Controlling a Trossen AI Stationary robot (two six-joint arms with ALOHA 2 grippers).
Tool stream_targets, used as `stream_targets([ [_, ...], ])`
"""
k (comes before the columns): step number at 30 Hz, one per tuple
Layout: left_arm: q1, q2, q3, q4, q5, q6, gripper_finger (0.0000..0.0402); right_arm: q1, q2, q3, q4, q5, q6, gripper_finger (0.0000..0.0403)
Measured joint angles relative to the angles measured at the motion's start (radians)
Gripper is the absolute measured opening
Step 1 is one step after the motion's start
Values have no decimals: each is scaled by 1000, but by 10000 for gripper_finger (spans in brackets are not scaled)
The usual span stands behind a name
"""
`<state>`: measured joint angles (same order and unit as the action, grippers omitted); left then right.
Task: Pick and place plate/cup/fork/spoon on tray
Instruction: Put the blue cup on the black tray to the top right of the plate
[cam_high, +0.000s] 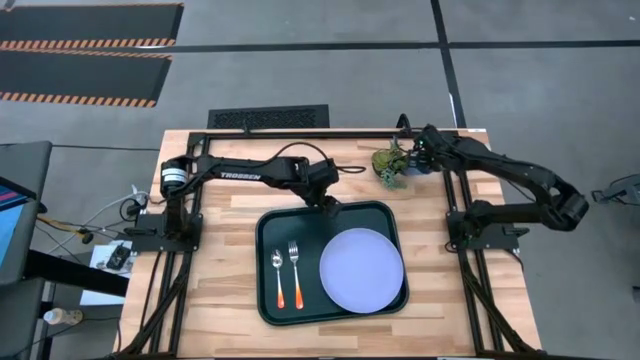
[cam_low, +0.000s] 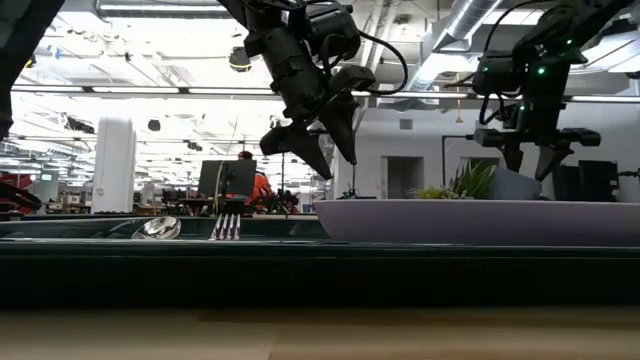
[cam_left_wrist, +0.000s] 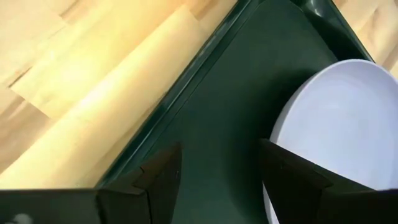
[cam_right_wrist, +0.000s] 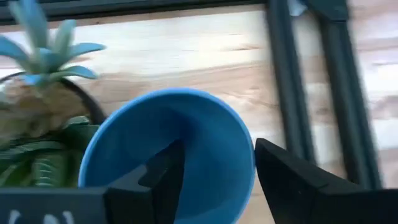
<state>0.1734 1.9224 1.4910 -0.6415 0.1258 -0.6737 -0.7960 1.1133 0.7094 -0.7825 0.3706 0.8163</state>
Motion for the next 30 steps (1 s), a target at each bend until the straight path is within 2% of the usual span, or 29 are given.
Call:
stream_targets([
  [4, 0, 0, 0, 0, 0, 1, 197, 1, 37, 0, 26, -38, -12, 209],
  [7, 0, 0, 0, 0, 0, 1, 197, 1, 68, 0, 31, -62, -13, 187],
  [10, 0, 0, 0, 0, 0, 1, 197, 2, 79, 0, 36, -69, -13, 141],
  [15, 0, 0, 0, 0, -1, 0, 197, 3, 60, 1, 41, -72, -27, 40],
  [17, 0, 0, 0, 0, -1, 0, 197, 4, 38, 4, 55, -74, -36, 15],
  [23, 0, 0, 0, 1, -7, 0, 197, 2, -32, 24, -36, -57, -44, 11],
  [30, 7, 0, 0, 7, -7, -1, 197, 14, -73, 132, -172, -76, -94, 9],
])
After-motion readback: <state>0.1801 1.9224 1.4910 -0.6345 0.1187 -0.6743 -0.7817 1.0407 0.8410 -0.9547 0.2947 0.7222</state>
